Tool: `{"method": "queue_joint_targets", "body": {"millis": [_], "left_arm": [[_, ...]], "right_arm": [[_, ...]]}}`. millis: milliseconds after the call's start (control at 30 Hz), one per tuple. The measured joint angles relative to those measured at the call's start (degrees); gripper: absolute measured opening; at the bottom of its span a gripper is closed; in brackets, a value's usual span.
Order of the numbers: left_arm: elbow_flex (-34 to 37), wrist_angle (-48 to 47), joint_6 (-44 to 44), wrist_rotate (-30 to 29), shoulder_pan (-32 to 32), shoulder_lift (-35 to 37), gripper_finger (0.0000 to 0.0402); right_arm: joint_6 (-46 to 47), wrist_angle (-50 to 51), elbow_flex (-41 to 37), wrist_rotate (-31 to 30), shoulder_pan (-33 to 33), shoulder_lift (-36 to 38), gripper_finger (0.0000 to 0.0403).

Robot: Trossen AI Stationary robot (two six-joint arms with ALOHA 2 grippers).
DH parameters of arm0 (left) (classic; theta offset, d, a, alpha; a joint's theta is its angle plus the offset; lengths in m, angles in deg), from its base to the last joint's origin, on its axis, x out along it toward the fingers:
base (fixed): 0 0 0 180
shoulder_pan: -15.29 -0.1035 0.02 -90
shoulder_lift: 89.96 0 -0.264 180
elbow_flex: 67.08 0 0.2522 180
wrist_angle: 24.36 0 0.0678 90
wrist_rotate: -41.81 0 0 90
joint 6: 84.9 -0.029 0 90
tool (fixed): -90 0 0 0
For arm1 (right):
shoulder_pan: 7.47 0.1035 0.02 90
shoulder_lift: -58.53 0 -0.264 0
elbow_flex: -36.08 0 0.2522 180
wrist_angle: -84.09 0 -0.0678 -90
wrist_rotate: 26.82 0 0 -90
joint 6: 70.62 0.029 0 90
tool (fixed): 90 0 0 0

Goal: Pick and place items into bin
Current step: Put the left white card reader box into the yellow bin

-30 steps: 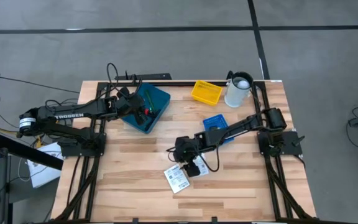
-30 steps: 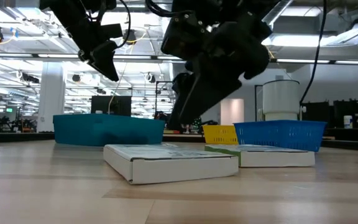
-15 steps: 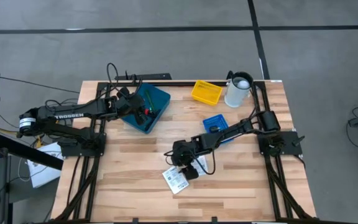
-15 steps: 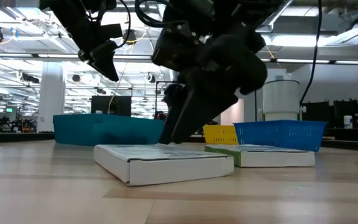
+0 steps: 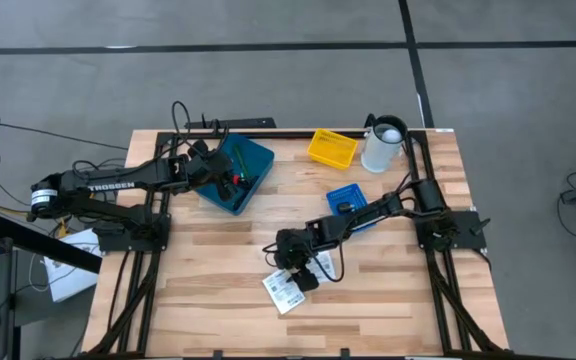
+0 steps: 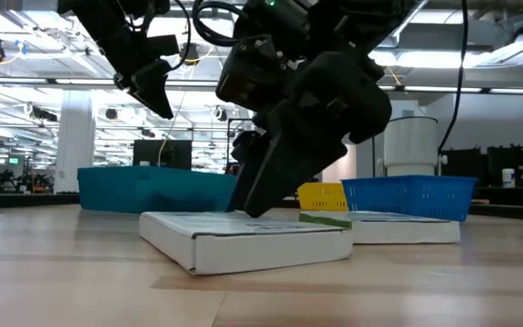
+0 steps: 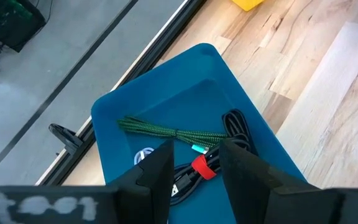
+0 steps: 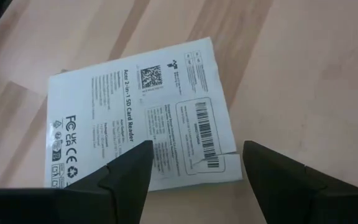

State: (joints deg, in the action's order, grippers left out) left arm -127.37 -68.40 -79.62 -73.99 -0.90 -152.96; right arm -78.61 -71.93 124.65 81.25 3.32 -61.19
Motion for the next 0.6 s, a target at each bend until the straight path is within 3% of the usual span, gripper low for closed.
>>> {"method": "queue_joint_targets", "body": {"millis": [300,600], "left_arm": [[0.0,0.2,0.0,0.0,0.0,0.0,0.0119],[0.0,0.2,0.0,0.0,0.0,0.0,0.0119]], "right_arm": [[0.7,-1.3,0.1,0.2,0.0,-1.1,0.0238],[1.6,-1.7,0.1,-0.1,-0.3,-1.3,0.0161]]}}
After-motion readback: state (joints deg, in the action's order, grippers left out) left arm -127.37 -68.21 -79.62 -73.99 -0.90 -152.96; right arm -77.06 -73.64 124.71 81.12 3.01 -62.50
